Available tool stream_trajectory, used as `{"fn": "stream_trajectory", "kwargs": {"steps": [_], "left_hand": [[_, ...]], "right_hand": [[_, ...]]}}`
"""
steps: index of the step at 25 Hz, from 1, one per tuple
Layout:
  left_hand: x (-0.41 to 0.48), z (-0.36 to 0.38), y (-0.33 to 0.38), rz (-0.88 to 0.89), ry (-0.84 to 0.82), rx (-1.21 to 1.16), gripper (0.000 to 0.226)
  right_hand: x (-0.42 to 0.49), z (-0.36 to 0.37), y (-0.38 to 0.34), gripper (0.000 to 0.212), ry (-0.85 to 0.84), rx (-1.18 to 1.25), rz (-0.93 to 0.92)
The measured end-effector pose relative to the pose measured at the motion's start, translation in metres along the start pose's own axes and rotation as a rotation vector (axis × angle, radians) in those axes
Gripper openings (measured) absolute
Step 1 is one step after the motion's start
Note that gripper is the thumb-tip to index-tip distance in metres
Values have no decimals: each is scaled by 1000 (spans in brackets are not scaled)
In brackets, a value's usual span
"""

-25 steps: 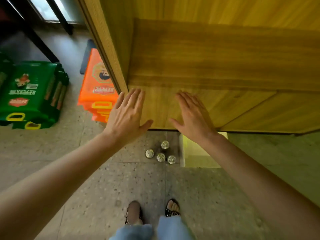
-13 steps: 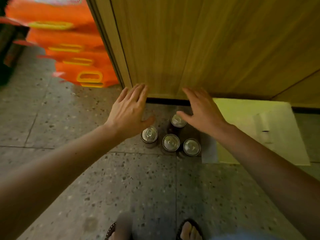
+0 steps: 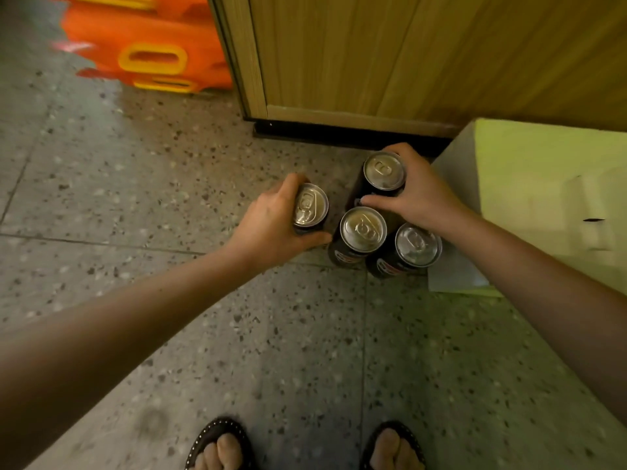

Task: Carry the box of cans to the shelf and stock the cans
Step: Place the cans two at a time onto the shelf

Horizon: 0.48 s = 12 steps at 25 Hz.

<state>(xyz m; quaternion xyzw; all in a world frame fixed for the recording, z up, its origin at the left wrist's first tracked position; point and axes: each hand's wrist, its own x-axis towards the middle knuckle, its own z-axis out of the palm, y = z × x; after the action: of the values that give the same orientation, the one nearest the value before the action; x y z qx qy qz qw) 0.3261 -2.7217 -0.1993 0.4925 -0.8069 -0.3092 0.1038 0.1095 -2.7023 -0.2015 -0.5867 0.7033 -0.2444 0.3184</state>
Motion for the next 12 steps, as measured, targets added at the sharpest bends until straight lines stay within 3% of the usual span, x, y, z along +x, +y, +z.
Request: {"fn": "stream_trajectory", "kwargs": {"steps": [6,12], "left_hand": [[4,-15,14,-37,61,-55,62],[-9,-171,127,-19,135,-92,59]], "right_hand": [[-5,-11,-15,64,121,4,9],[-42,-128,-143,59,162,106,24]]}}
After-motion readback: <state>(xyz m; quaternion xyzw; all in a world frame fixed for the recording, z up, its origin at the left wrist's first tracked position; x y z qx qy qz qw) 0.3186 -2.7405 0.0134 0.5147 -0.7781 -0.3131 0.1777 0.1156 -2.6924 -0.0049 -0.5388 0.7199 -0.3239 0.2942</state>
